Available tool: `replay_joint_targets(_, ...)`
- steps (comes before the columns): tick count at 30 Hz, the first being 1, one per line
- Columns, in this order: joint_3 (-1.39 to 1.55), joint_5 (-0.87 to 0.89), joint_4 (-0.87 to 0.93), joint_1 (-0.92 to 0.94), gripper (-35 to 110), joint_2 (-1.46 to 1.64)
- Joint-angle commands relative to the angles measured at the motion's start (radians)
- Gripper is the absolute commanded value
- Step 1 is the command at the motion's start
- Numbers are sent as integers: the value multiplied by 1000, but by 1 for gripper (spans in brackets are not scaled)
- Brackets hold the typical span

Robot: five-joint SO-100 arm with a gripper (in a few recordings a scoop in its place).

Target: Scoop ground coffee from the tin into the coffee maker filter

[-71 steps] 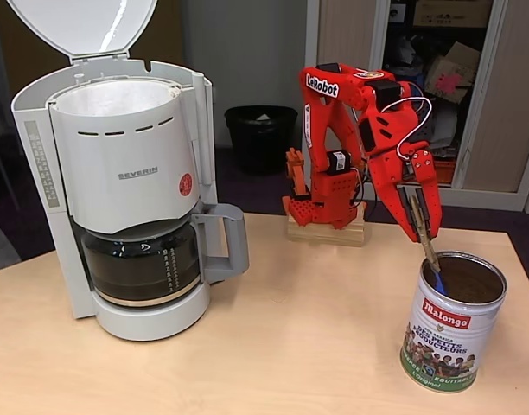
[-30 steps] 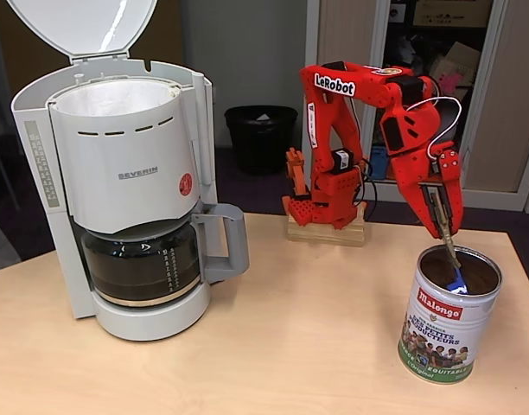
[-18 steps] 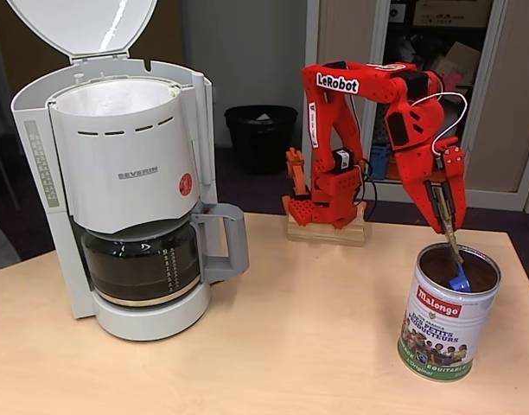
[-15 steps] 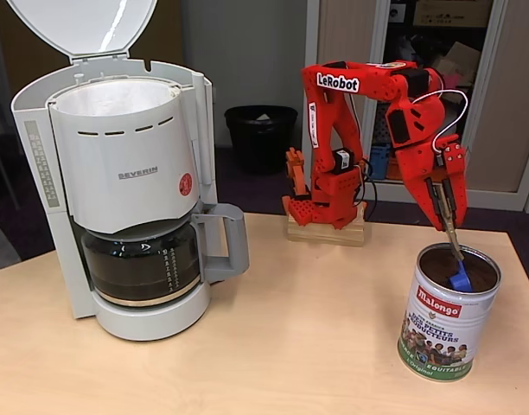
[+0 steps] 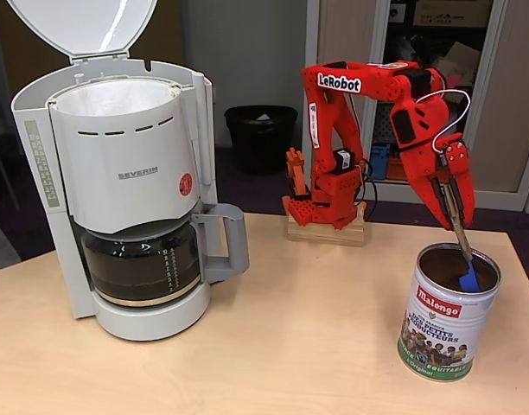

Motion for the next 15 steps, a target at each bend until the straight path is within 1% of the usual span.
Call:
replay_joint_targets(1,35,35,-12,8,0,80)
replay_joint_targets(11,225,107,-25,46,0,302)
replay_joint_targets(15,244,146,2,57,0,370)
